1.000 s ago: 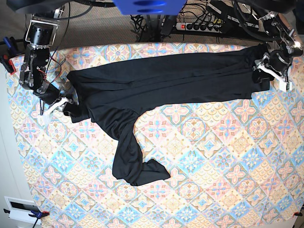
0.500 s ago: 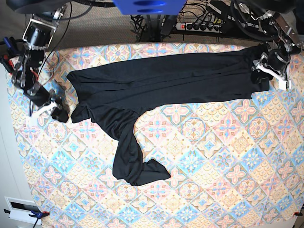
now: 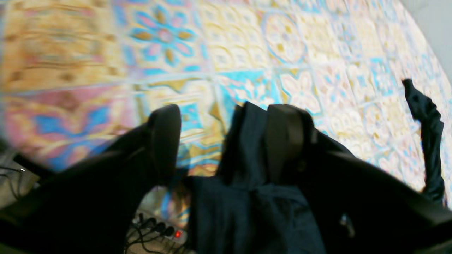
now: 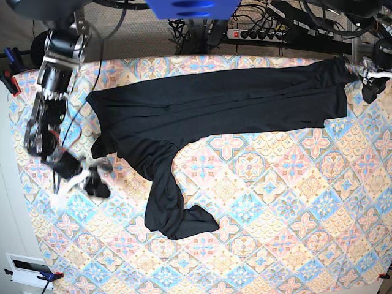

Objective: Layout the t-shirt on the table in an organized manner, then fold the t-shirt properly
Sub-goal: 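Move the right gripper to the hanging sleeve flap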

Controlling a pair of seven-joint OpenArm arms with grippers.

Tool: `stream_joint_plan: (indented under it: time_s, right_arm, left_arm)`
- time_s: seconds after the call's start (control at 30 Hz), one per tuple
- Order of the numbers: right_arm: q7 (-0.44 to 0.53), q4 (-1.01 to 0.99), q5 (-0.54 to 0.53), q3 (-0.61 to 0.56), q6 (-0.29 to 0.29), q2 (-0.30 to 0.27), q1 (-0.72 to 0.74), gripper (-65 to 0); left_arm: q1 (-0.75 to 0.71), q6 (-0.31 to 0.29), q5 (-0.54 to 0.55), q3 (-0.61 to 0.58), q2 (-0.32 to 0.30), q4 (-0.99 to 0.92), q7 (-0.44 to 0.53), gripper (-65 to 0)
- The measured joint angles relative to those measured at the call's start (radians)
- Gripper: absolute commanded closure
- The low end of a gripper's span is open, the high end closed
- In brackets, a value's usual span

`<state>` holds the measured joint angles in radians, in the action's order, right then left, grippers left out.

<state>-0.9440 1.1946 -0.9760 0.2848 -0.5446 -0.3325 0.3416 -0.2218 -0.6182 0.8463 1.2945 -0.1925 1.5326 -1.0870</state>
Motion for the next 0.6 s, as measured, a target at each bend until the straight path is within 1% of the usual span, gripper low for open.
stream_joint_plan:
  time_s: [0.07, 0.13, 0.23, 0.27, 0.33, 0.4, 0.5, 0.57, 0.6]
  right_arm:
    - [0.020, 0.008, -0.016, -0.045, 0.000, -0.008, 0.066, -20.7]
    - [0.024, -0.022, -0.023, -0.080, -0.004, 0.004, 0.097, -20.7]
    - [0.008, -0.146, 0.005, -0.099, 0.003, 0.069, 0.122, -20.7]
    - [0.017, -0.200, 0.009, -0.109, 0.005, 0.089, 0.131, -20.7]
    - [0.080, -0.296, 0.035, -0.140, -0.002, 0.100, 0.149, -20.7]
    - [0.147, -0.379, 0.117, -0.164, 0.000, 0.090, 0.167, -20.7]
    - [0.160, -0.465, 0.257, -0.183, 0.012, 0.076, 0.225, -20.7]
    - [0.197, -0.493, 0.292, -0.182, 0.010, 0.083, 0.282, -20.7]
    - [0.238, -0.510, 0.295, -0.182, 0.007, 0.096, 0.311, -20.8]
  left_arm:
    - [0.000, 0.000, 0.000, 0.021, 0.001, 0.000, 0.001, -37.7]
    - [0.001, 0.001, 0.002, 0.034, 0.002, 0.000, -0.003, -37.7]
    - [0.000, 0.000, 0.003, 0.040, 0.002, 0.000, -0.004, -37.7]
    - [0.001, 0.000, 0.003, 0.042, 0.003, 0.000, -0.010, -37.7]
    - [-0.003, 0.000, 0.006, 0.041, 0.002, 0.000, -0.023, -37.7]
    - [-0.005, 0.000, 0.003, 0.042, 0.001, 0.000, -0.025, -37.7]
    - [-0.005, 0.000, 0.004, 0.041, 0.002, 0.000, -0.028, -37.7]
    - [-0.008, 0.000, 0.003, 0.042, 0.002, 0.000, -0.029, -37.7]
    - [-0.008, 0.000, 0.003, 0.042, 0.002, 0.000, -0.029, -37.7]
